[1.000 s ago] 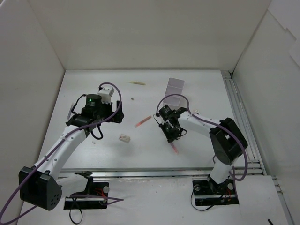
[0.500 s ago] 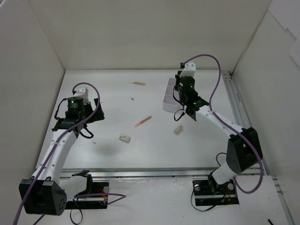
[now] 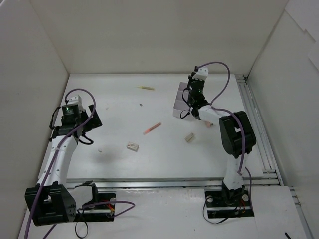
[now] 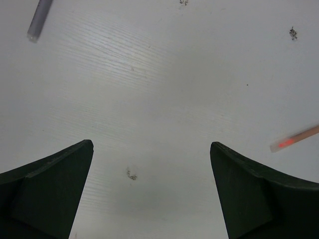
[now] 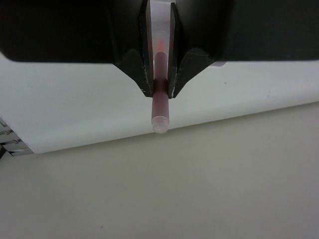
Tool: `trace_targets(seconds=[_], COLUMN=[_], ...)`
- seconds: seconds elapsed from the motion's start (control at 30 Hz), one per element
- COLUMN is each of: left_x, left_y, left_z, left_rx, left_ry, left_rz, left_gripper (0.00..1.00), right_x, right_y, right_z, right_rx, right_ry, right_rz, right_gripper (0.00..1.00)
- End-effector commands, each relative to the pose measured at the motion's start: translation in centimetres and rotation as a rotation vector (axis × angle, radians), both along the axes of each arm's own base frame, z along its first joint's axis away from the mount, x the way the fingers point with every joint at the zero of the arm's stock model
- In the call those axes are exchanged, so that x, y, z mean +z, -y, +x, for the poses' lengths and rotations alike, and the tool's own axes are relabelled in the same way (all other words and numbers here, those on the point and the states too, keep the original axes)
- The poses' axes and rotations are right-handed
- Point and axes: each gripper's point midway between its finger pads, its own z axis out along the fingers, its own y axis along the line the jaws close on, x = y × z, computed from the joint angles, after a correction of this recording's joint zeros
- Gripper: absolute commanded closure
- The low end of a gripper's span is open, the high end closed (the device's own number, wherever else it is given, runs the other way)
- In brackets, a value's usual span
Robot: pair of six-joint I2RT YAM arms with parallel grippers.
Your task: Sort the stationery into containers
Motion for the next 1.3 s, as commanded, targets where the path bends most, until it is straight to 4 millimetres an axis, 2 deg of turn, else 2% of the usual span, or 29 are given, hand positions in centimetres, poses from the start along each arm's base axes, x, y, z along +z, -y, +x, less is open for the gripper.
trace_targets(seconds=[0.0,0.2,0.37,0.43,0.47,0.53,0.57,0.6,0.67,0.7,0.77,0.83,0.87,0.9,0.93,1.0,1.03,1.07,1.1,1.13,1.2,1.23,1.27], left_x=[1.9,2.2,2.4,2.6,2.5,2.7,2.3,2.3,1.8,2.1,1.3,1.9,0.6,0.6,-0.7,-1.3,-2.8,-2.1,-2.9,-4.4,-4.7,-5.8,-5.7], left_y=[-0.9,-3.4,-5.1,-5.6,-6.1,-6.5,-6.6,-6.7,-7.6,-7.8,-8.5,-9.7,-10.6,-11.4,-11.6,-12.1,-12.4,-12.9,-13.0,-13.6,-14.5,-14.6,-14.9], left_z=[1.6,1.6,1.6,1.7,1.8,2.0,2.2,2.4,2.6,3.2,4.0,4.7,5.0,5.4,5.8,6.6,7.0,7.9,7.5,7.7,8.4,8.6,9.2], left_rx=[0.024,0.089,0.135,0.145,0.163,0.167,0.172,0.171,0.185,0.177,0.101,0.056,0.042,0.000,-0.052,-0.117,-0.144,-0.155,-0.159,-0.166,-0.157,-0.171,-0.175], left_ry=[0.063,0.077,0.081,0.089,0.086,0.087,0.075,0.073,0.052,0.065,0.049,0.043,0.008,0.001,-0.015,-0.036,-0.071,-0.068,-0.121,-0.166,-0.182,-0.202,-0.196], left_rz=[-0.008,-0.026,-0.032,-0.039,-0.040,-0.041,-0.044,-0.043,-0.038,-0.026,0.010,0.046,0.055,0.102,0.070,0.084,0.048,0.061,0.049,0.056,0.079,0.074,0.076], left_gripper=[0.00,0.00,0.00,0.00,0.00,0.00,0.00,0.00,0.00,0.00,0.00,0.00,0.00,0.00,0.00,0.00,0.00,0.00,0.00,0.00,0.00,0.00,0.00], right_x=[8.2,5.4,4.2,4.5,4.3,4.6,4.4,4.6,5.6,6.0,7.5,9.1,9.7,9.9,10.8,11.2,11.5,11.7,11.8,11.6,11.5,11.1,11.1], right_y=[-0.3,-0.8,-1.3,-1.6,-1.8,-2.3,-2.2,-2.3,-2.4,-2.5,-3.1,-4.0,-4.1,-4.3,-4.7,-4.9,-5.0,-5.1,-5.1,-5.2,-4.9,-4.9,-4.7], right_z=[0.9,0.7,-0.2,-0.7,-1.0,-1.5,-1.8,-2.0,-2.6,-2.8,-3.6,-4.6,-5.0,-5.4,-6.2,-6.9,-7.6,-7.9,-8.1,-8.6,-8.8,-9.1,-9.2], right_rx=[0.032,0.061,0.085,0.097,0.104,0.125,0.125,0.129,0.148,0.157,0.208,0.274,0.292,0.315,0.349,0.379,0.399,0.410,0.420,0.429,0.430,0.434,0.434], right_ry=[0.265,0.220,0.197,0.199,0.191,0.192,0.186,0.189,0.206,0.211,0.235,0.259,0.269,0.272,0.285,0.292,0.294,0.298,0.298,0.294,0.290,0.280,0.277], right_rz=[0.134,0.149,0.179,0.184,0.170,0.154,0.150,0.155,0.163,0.164,0.172,0.183,0.184,0.182,0.180,0.181,0.178,0.174,0.168,0.156,0.143,0.139,0.137], right_gripper=[1.00,1.00,0.97,0.88,0.78,0.65,0.53,0.50,0.36,0.35,0.28,0.25,0.22,0.21,0.19,0.17,0.17,0.15,0.14,0.12,0.02,0.02,0.02])
